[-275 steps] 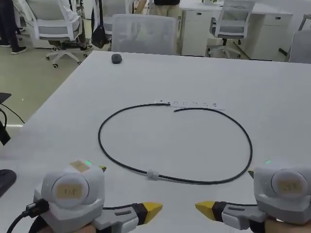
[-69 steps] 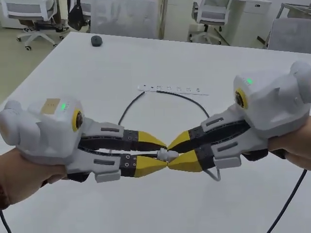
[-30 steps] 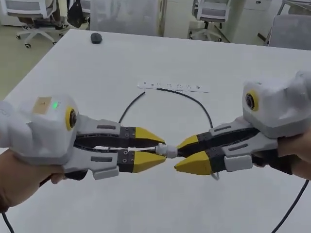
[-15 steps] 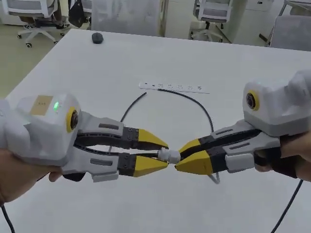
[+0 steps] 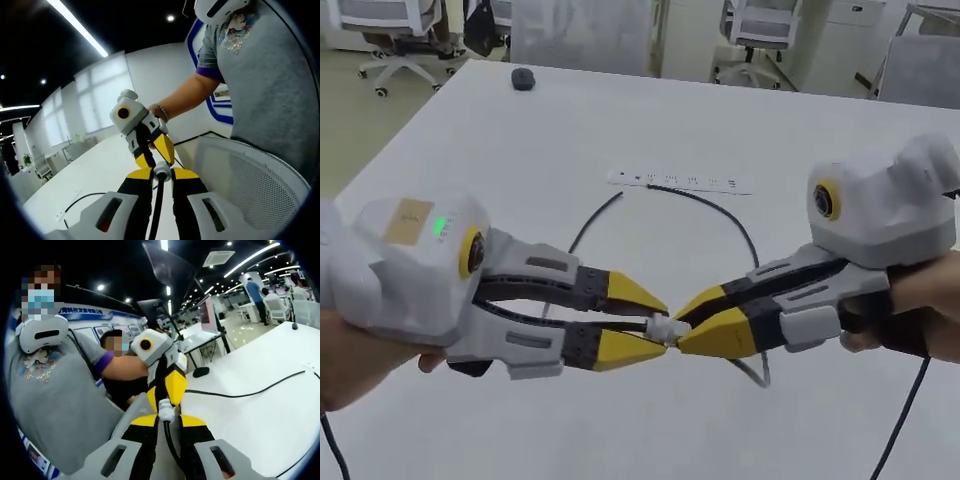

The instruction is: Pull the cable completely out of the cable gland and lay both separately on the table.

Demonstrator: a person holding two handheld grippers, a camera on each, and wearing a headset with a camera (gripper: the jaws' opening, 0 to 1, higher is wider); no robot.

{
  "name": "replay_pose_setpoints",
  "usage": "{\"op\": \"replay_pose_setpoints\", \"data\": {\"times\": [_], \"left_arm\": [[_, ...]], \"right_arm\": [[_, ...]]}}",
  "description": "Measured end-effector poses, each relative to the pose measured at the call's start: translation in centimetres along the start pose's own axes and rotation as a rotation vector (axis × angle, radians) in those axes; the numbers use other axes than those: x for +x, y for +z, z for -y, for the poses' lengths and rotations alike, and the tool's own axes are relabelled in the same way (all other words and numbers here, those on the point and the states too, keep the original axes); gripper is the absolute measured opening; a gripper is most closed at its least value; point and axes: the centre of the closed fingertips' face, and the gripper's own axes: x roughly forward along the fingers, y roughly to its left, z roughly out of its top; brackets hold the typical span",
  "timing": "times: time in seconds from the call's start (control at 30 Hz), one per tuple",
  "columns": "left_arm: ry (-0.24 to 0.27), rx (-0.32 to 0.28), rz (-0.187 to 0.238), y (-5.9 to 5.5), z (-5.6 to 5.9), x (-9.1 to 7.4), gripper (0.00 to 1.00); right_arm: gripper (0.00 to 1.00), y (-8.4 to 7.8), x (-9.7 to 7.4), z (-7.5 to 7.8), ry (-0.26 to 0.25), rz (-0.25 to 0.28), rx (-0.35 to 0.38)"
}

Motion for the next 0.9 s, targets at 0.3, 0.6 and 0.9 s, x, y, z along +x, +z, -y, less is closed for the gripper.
{"op": "replay_pose_setpoints", "data": {"times": [0.3, 0.6, 0.9], "left_arm": [[-0.012, 0.027, -0.007, 0.18, 0.28, 0.02, 0.14], [-0.023, 0.052, -0.032, -0.18, 0.49, 0.21, 0.14], [-0.006, 0.043, -0.044, -0.65, 0.15, 0.19, 0.14]], "right_arm": [[0.09, 0.40, -0.14, -0.59, 0.071, 0.033, 0.122], [0.09, -0.14, 0.12, -0.49, 0.096, 0.002, 0.225], [0.08, -0.17, 0.12, -0.24, 0.019, -0.026, 0.035]]}}
